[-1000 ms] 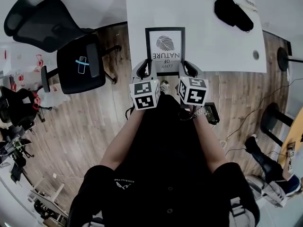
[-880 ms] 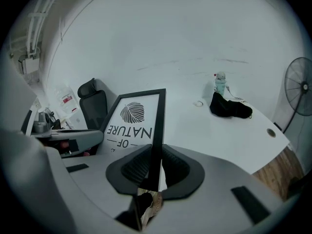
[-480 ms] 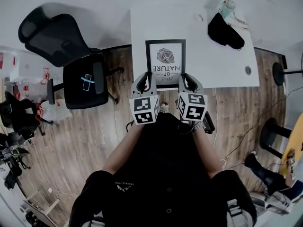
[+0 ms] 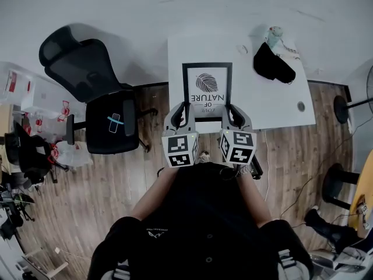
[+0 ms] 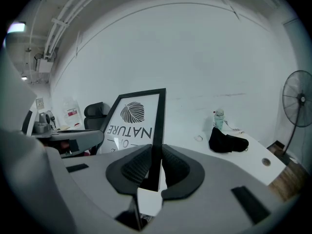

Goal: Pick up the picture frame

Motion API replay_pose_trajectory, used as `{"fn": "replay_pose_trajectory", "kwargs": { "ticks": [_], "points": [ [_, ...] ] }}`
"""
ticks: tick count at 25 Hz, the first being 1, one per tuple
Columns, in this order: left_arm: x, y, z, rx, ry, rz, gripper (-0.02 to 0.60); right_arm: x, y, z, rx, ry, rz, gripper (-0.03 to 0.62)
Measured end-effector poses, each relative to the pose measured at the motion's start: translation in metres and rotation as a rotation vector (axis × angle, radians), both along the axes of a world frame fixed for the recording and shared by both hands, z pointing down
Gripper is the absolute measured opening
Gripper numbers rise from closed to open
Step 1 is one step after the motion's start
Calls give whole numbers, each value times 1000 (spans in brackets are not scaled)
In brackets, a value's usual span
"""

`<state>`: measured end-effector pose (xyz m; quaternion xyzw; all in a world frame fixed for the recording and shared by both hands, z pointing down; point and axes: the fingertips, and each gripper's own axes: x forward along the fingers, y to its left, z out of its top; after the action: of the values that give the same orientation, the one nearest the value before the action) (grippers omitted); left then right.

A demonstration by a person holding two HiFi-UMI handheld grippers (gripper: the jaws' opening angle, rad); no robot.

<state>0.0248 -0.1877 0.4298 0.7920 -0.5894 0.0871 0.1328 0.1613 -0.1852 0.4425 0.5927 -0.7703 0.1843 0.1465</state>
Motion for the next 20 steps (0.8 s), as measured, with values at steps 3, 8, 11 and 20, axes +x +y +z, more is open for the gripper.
{"fn": "replay_pose_trajectory", "kwargs": {
  "ticks": [3,8,11,20],
  "points": [
    [0,0,-14,33,2,3,69,0,1,-15,37,5,3,64],
    [1,-1,-41,100,-10,17,69,1,-2,-39,96,-3,5,64],
    [3,-4,-58,148,-17,26,71,2,-6,-56,138,-5,6,64],
    [2,-16,-119,290,6,27,71,2,-16,-122,294,15,16,64]
  ]
}}
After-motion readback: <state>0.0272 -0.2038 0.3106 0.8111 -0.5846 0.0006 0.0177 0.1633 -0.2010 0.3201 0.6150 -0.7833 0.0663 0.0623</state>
